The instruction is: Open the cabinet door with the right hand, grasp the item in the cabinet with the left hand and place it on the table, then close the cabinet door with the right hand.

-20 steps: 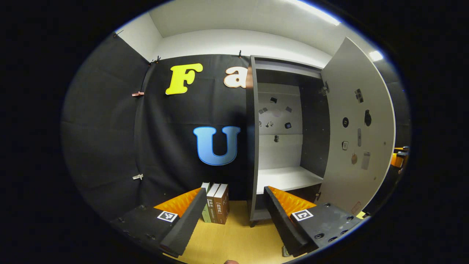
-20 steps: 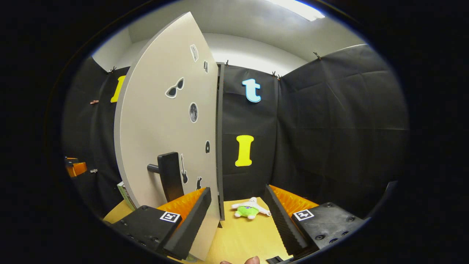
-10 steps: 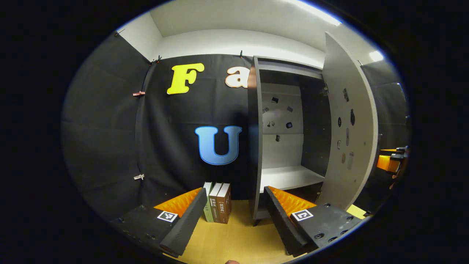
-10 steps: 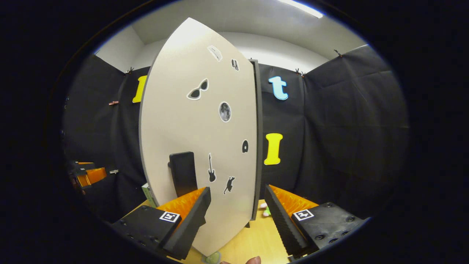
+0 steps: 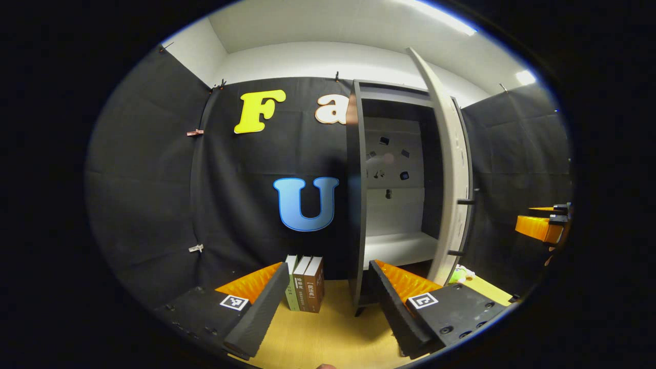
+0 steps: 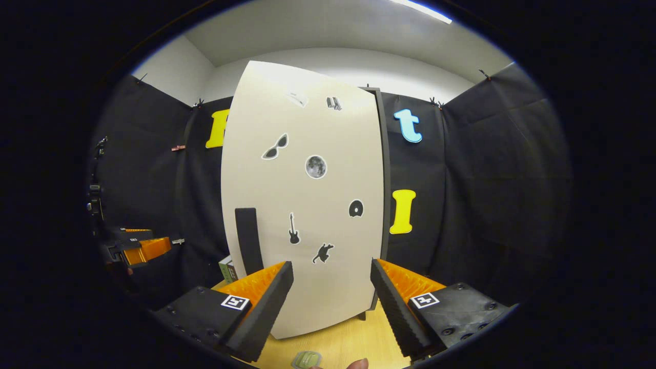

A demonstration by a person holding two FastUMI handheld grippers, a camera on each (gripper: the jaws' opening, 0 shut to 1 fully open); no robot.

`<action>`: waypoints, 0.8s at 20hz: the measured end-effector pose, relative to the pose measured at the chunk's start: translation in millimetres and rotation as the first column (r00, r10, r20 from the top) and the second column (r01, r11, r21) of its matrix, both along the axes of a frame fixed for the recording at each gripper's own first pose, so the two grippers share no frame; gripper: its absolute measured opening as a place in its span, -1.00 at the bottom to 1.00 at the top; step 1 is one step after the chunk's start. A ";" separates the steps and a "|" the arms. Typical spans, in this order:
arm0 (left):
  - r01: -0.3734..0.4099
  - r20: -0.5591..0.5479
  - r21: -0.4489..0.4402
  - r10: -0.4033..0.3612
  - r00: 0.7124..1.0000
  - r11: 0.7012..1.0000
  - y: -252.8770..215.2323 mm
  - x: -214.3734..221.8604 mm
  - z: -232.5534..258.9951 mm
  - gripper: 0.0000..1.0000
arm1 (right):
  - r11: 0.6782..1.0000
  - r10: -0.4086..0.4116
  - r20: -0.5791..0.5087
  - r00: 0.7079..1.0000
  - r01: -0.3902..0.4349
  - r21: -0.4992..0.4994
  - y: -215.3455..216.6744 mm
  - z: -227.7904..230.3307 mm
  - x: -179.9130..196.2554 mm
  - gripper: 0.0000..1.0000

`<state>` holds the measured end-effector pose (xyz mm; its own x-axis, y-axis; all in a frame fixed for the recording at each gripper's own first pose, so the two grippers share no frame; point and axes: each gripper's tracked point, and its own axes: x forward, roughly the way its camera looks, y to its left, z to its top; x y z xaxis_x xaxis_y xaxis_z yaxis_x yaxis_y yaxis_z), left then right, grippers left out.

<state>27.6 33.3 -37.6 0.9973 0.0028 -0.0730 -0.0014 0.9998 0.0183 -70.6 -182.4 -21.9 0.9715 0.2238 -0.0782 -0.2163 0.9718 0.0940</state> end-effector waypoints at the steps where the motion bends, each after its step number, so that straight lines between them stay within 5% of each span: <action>1: 0.001 0.000 0.000 -0.001 1.000 1.000 -2.3 -0.3 0.7 0.94 | 1.000 -0.004 0.002 1.000 0.004 -0.006 -8.4 0.6 -6.0 0.95; 16: 0.018 0.002 0.008 -0.018 1.000 1.000 -21.1 -4.9 2.3 0.94 | 0.999 -0.023 0.041 0.999 0.025 -0.030 -40.6 11.5 -28.5 0.95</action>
